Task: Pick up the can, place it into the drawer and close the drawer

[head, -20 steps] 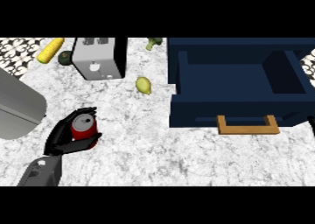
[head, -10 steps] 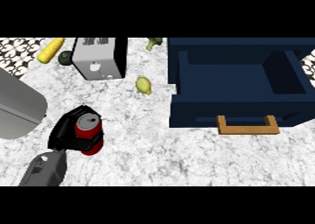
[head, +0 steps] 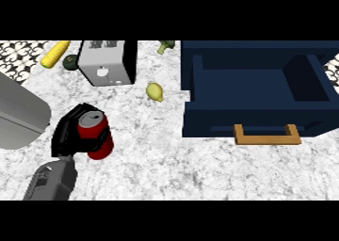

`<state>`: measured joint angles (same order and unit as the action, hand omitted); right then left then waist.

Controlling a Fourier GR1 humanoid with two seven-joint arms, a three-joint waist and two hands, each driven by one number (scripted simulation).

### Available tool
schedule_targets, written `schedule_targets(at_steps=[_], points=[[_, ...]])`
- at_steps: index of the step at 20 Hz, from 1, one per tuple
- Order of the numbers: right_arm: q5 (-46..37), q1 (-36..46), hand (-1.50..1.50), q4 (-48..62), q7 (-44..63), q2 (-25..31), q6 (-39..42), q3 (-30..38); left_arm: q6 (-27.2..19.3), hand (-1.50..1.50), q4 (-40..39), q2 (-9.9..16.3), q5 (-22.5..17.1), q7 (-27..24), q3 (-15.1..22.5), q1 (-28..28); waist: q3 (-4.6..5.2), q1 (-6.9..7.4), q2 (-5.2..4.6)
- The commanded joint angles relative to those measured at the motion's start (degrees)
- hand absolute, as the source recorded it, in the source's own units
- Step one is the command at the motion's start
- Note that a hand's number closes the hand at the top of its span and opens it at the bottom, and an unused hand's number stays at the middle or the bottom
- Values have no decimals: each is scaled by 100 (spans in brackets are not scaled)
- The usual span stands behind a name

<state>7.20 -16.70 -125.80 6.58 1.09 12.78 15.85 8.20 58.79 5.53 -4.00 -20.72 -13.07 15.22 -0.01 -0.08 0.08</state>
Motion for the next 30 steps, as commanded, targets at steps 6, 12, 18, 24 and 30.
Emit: schedule_targets(at_steps=[6, 12, 18, 24, 30], points=[[236, -66, -150, 66, -109, 147, 115, 272, -697, 150, 584, -243, 139, 618, 347, 478, 1, -34, -8], [139, -164, -150, -167, -65, 71, 66, 121, -1566, 150, 2120, -545, 416, 1577, 1430, 307, -1, -19, 3], [-29, -98, -150, -200, 52, -75, -22, -61, -1877, 150, 2414, -550, 486, 2882, 1675, 1362, -1, -21, 1], [-43, 101, -150, 86, -202, -59, -114, 172, -2414, 150, 1908, -552, 454, 3536, 1810, 2670, -1, -45, -9], [139, -247, -150, 108, -322, 2, 161, 277, -3200, 150, 1157, -552, 494, 3704, 2273, 3912, -3, -143, -14]])
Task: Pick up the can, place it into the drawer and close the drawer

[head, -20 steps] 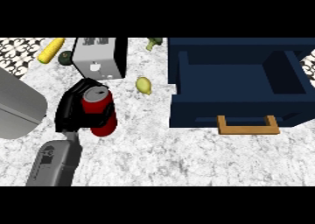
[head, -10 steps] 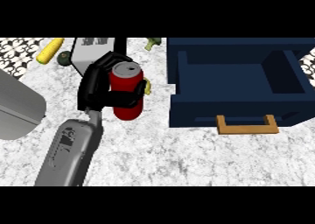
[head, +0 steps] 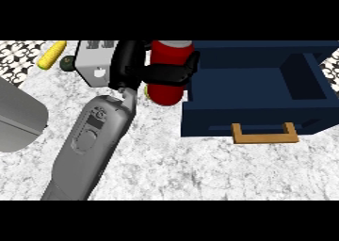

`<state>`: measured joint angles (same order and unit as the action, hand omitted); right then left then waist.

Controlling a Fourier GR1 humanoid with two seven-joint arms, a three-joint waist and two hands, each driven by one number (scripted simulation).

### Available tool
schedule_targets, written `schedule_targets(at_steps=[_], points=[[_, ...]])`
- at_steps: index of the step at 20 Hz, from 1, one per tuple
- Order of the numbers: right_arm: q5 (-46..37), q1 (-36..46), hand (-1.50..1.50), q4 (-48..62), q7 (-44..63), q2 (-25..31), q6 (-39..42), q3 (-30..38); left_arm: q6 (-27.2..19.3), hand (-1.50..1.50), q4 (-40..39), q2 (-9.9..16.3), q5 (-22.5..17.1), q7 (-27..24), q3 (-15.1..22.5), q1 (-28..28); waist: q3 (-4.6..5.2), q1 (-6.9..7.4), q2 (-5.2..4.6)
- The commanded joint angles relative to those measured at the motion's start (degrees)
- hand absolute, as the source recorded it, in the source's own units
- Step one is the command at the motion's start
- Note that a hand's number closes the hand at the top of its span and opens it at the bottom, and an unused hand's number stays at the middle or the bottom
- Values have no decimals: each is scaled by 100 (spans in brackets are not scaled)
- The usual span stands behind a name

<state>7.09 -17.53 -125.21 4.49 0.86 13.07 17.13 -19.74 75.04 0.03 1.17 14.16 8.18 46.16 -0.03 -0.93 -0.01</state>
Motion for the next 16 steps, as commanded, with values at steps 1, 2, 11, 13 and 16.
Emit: schedule_targets(at_steps=[1, 2, 11, 13, 16], points=[[255, 78, -150, -21, 20, 46, 87, 106, -195, 150, -813, -3, -271, -36, -76, 1000, 0, -44, -14], [20, -254, -150, -244, -5, -81, -66, -286, -522, 150, -1137, -3, -259, -31, 127, 1245, 0, -94, -17], [-110, 129, -150, 187, -130, -35, 1, -90, -931, 150, -2109, -3, -810, 286, 366, 2559, -3, -70, -21], [-50, 401, -150, -6, 356, 84, -192, -115, -810, 150, -2599, -3, -825, 103, 183, 2874, -1, -69, -33], [92, 412, -150, 70, 320, 170, -91, -1, -1108, 150, -3099, -3, -1242, -207, 553, 3030, -4, -146, -44]])
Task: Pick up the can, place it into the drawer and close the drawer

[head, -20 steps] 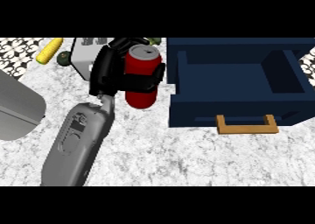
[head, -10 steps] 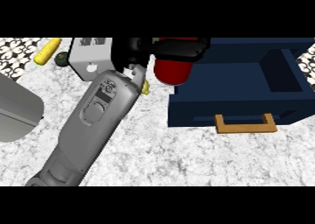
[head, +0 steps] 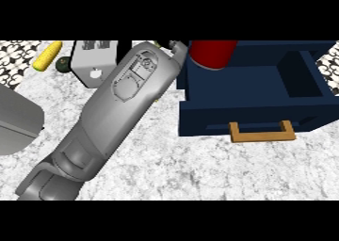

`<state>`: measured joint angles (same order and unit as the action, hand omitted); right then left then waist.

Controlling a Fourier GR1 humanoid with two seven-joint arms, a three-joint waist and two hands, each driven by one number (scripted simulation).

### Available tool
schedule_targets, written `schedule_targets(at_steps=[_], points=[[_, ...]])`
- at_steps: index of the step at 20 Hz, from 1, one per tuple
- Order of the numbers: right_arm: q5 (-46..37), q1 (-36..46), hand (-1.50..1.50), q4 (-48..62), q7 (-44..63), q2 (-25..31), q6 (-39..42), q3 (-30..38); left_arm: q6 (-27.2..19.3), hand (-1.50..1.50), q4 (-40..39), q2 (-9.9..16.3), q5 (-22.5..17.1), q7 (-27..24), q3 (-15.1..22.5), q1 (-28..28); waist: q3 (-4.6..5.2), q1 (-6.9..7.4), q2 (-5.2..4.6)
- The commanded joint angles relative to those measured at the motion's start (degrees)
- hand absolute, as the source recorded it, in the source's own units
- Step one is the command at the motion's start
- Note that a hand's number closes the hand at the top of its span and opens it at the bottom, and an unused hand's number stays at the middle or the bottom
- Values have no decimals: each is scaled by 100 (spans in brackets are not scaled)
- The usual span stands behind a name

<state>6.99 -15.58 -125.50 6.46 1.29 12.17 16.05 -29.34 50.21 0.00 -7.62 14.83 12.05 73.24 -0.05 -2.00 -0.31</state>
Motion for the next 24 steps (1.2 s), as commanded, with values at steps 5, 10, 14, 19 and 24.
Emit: schedule_targets(at_steps=[5, 10, 14, 19, 24], points=[[-124, 575, -150, 259, 217, 105, -146, -62, -115, 150, -1441, 0, -651, -407, 138, 1055, -3, -62, -38], [40, 317, -150, 208, 20, 84, 72, -27, -484, 150, -1821, 0, -1128, -798, 778, 1076, -9, -259, -62], [-305, 557, -150, 240, 208, 30, -102, -270, -529, 150, -1906, 0, -1517, -850, 1156, 984, -7, -261, -68], [18, 350, -150, 345, -47, 197, 120, 108, -501, 150, -2348, 0, -1633, -1018, 1249, 1189, -9, -265, -60], [-53, 460, -150, 362, -34, 139, 71, -7, -598, 150, -2787, 0, -1739, -1253, 1336, 1402, -10, -314, -89]])
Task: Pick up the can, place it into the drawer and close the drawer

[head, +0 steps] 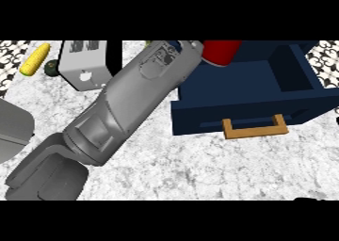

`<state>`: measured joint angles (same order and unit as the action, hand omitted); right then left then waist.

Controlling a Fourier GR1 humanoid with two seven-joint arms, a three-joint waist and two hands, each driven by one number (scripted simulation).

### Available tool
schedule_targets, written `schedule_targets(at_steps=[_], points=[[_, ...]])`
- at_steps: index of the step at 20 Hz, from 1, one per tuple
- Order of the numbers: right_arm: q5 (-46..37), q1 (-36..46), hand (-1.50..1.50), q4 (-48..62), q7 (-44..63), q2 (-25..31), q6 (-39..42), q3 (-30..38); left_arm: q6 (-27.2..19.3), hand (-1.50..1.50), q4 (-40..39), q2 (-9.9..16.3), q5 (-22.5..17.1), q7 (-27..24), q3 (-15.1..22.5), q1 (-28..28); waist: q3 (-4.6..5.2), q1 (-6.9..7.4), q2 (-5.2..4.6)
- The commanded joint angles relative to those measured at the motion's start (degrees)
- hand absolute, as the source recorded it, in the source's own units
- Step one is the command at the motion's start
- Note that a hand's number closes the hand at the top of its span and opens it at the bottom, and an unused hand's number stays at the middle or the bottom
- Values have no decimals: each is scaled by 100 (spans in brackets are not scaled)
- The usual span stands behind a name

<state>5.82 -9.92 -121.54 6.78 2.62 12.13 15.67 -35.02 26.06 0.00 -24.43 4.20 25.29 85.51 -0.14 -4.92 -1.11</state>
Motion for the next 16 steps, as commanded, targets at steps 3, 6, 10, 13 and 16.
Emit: schedule_targets(at_steps=[3, 6, 10, 13, 16], points=[[-184, 52, -150, 81, -81, -12, 25, -153, -139, 150, -264, 0, -222, -395, 357, -96, -5, -129, -40], [-68, 310, -150, -18, 209, 23, -146, -55, -290, 150, -345, 0, -215, -436, 657, -238, -2, -123, -33], [61, 281, -150, 36, 15, 109, -44, 104, -166, 150, -467, 0, -284, -634, 780, -249, -3, -168, -47], [-198, 130, -150, -49, -63, -66, -27, -239, -352, 150, -592, 0, -353, -498, 836, -85, -6, -273, -69], [146, 96, -150, -125, 183, 169, 123, 16, -451, -150, -648, 0, -453, -571, 889, -346, -3, -241, -46]])
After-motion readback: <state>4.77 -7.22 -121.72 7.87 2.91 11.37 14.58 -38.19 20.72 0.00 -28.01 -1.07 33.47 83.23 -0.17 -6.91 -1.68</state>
